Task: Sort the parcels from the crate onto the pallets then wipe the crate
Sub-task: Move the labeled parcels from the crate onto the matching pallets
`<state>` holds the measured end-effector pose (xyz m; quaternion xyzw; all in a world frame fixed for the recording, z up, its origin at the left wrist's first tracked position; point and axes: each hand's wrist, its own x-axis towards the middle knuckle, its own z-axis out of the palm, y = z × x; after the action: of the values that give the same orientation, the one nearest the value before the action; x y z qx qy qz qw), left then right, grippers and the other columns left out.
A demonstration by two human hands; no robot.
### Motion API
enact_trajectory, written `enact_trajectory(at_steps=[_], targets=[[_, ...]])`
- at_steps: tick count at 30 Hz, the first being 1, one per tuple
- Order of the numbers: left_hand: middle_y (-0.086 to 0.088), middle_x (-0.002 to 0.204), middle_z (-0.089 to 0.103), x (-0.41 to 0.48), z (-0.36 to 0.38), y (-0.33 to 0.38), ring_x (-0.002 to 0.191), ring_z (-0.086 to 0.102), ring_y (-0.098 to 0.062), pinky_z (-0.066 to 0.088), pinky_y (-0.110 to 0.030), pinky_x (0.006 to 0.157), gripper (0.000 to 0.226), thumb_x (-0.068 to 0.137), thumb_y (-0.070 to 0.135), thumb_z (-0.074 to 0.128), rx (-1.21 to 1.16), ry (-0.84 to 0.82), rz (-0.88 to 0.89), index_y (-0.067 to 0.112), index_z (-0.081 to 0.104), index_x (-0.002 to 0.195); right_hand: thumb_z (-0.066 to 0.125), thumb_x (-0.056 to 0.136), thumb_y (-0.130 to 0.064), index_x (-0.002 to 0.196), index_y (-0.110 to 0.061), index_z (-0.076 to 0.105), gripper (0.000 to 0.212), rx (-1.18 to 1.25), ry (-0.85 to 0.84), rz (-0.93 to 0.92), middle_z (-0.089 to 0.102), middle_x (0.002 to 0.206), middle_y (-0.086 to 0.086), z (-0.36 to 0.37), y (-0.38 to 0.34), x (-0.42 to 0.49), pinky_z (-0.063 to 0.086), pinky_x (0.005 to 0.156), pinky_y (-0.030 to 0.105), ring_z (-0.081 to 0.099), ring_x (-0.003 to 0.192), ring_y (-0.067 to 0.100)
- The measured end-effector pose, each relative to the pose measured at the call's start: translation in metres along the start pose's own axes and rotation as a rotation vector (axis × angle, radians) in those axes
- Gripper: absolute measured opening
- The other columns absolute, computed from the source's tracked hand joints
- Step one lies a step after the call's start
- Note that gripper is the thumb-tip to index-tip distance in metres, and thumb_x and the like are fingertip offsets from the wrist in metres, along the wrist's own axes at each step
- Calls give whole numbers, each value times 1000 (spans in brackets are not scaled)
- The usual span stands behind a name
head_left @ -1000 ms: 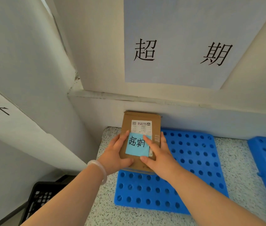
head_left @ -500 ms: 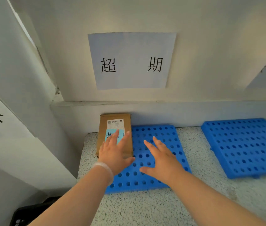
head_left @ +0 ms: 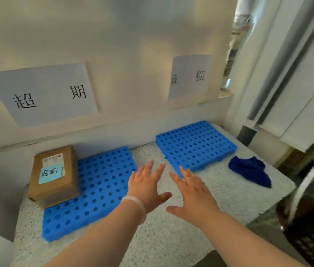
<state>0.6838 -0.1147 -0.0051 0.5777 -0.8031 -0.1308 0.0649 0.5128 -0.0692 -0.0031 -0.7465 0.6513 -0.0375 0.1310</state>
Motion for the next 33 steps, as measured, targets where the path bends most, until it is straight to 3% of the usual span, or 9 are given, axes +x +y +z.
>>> enact_trajectory(at_steps=[9, 15, 25, 33], targets=[[2, 164, -1, -9, 47, 297, 150, 4, -24, 10, -47, 121, 90, 85, 66, 53, -16, 3, 445, 44, -3, 152, 60, 83, -64, 154, -41, -6, 99, 3, 194, 454, -17, 163, -5, -70, 203, -197, -2, 120, 42, -15, 150, 18], [4, 164, 2, -38, 91, 445, 150, 4, -23, 11, -48, 121, 92, 83, 65, 57, -51, -101, 665, 49, -3, 150, 60, 83, -62, 153, -42, -6, 99, 60, 281, 697, -16, 163, -5, -84, 294, -316, 3, 122, 46, -16, 149, 20], [5, 164, 0, -22, 140, 558, 150, 5, -24, 12, -47, 121, 90, 85, 66, 54, 7, -214, 862, 48, -3, 152, 61, 87, -57, 154, -41, -8, 97, 217, 284, 970, -18, 162, -9, -69, 377, -380, 7, 121, 44, -13, 150, 18], [4, 164, 1, 67, 162, 635, 150, 8, -26, 19, -48, 120, 87, 87, 65, 51, -1, -322, 923, 46, -5, 151, 59, 87, -61, 154, -38, 0, 92, 272, 386, 1165, -7, 164, -6, -99, 474, -358, 16, 121, 44, -1, 151, 21]])
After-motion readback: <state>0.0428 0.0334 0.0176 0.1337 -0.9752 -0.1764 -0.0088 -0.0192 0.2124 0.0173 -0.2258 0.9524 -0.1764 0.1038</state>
